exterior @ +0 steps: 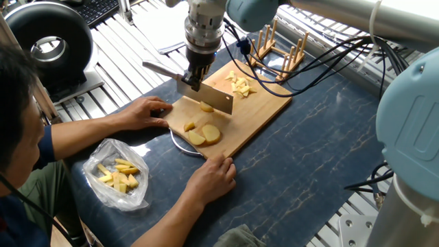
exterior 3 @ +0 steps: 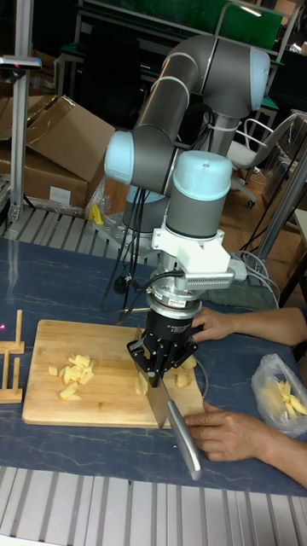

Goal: Chop the potatoes

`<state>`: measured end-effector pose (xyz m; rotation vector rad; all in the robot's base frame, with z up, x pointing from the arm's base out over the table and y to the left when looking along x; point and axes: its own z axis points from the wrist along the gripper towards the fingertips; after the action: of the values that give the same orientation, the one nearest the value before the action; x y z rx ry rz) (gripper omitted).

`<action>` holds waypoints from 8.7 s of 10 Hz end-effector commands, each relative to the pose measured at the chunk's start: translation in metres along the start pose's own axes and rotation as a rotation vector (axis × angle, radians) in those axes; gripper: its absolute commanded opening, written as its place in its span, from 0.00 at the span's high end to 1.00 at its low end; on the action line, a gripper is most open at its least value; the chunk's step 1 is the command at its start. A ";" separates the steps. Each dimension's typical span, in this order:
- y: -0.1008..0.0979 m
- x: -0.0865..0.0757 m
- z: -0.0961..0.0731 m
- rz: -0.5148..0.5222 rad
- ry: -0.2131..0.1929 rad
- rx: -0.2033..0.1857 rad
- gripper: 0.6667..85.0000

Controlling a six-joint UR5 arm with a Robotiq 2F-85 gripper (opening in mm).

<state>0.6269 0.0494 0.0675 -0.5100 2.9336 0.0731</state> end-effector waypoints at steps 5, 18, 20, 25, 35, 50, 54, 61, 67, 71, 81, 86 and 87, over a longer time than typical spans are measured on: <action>-0.015 -0.002 -0.018 -0.029 0.024 0.057 1.00; -0.002 -0.003 -0.019 0.037 0.012 0.007 1.00; -0.002 -0.003 -0.015 0.040 0.005 -0.001 1.00; -0.003 -0.003 -0.014 0.041 0.003 0.002 1.00; -0.009 -0.001 -0.002 0.032 -0.025 -0.013 1.00; 0.002 -0.005 -0.042 0.089 0.026 -0.033 1.00; -0.001 -0.005 -0.027 0.060 -0.009 -0.028 1.00; 0.001 0.012 -0.019 0.054 -0.015 -0.020 1.00; 0.000 0.011 -0.017 0.050 -0.022 -0.019 1.00; -0.001 0.010 -0.016 0.047 -0.025 -0.017 1.00; 0.001 0.009 -0.006 0.059 -0.050 -0.020 1.00; -0.003 0.006 0.002 0.050 -0.075 -0.010 1.00; -0.005 0.007 -0.002 0.046 -0.065 -0.005 1.00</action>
<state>0.6201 0.0433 0.0653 -0.4370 2.8866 0.0969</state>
